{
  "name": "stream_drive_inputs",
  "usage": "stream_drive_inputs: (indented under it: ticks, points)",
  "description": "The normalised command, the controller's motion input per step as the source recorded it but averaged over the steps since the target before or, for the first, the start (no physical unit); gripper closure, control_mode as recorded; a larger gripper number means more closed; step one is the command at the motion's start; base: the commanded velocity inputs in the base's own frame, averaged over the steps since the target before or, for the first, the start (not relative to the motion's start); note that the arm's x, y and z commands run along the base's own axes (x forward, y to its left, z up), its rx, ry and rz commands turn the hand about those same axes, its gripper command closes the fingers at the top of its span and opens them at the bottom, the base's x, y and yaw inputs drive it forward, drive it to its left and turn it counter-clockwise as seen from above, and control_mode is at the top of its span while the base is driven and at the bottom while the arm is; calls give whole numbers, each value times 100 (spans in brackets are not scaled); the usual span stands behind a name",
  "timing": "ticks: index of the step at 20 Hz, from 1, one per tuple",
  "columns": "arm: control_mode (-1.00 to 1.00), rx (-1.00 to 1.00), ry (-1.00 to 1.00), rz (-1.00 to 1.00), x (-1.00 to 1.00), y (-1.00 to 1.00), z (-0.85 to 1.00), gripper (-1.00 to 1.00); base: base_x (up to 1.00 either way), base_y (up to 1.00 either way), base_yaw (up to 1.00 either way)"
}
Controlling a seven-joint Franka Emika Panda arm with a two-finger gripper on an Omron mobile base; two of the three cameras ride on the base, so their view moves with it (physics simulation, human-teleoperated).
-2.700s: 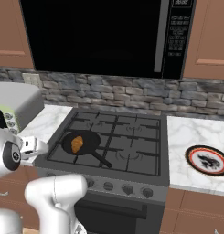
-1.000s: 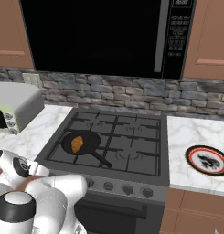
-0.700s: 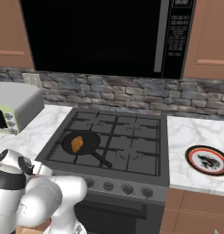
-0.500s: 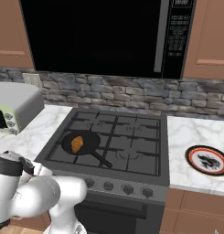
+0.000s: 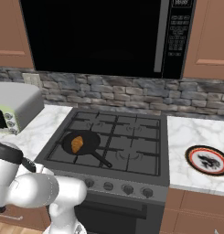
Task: Pick the croissant and place it on the pan. Then turn on the stove to warm the croissant.
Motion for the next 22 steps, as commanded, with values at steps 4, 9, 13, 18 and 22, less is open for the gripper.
stream_drive_inputs:
  ticks: [4, 9, 13, 18, 22]
  points:
    - [-100, 0, 0, 0, 0, -39, -11, -100, 0, 0, 0]
    - [-100, 0, -1, 0, 1, -35, -12, -100, 0, 0, 0]
    - [-100, 0, -8, 0, 11, -9, -19, -100, 0, 0, 0]
    - [-100, 0, -13, 0, 12, -25, -27, -100, 0, 0, 0]
    - [-100, 0, -9, 0, 23, -30, -27, -100, 0, 0, 0]
